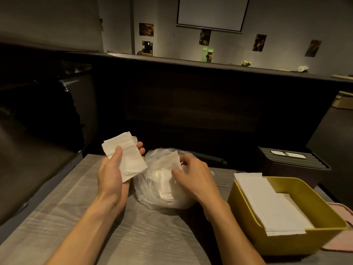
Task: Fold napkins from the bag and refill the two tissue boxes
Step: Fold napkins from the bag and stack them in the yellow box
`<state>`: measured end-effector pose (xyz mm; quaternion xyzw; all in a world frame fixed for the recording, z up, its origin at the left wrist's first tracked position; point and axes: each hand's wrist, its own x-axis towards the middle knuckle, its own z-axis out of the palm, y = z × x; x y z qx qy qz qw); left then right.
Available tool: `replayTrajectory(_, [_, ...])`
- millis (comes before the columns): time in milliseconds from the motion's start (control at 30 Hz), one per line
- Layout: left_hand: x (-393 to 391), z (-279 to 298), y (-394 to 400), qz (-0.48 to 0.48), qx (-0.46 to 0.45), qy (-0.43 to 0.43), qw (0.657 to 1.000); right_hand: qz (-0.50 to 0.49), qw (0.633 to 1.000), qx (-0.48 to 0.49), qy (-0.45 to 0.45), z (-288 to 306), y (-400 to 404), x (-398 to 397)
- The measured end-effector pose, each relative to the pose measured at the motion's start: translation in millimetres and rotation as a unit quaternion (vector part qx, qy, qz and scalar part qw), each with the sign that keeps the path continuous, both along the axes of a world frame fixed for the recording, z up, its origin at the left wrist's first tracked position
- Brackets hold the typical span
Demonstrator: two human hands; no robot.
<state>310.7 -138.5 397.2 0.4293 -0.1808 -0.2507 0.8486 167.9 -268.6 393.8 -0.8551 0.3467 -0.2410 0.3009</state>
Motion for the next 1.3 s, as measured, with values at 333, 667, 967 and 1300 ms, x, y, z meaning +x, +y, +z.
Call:
replayTrajectory(333, [-0.1, -0.3, -1.1, -0.008, 0.0, -0.003, 1.0, 0.032, 0.975, -0.1, -0.195, 2.5, 1.7, 9.0])
replayTrajectory(667, [-8.3, 2.9, 1.6, -0.021, 0.004, -0.033, 0.999, -0.04, 0.882, -0.103, -0.458, 17.3, 17.1, 1.2])
replayTrajectory(967, [-35.5, 17.4, 9.3, -0.224, 0.065, 0.022, 0.972, 0.07, 0.907, 0.114, -0.398, 25.0, 34.1, 11.8])
replayTrajectory(1300, [-40.0, 6.4, 9.9, -0.298, 0.1, -0.094, 0.945, -0.017, 0.945, 0.098, -0.312, 5.6, 24.4, 16.3])
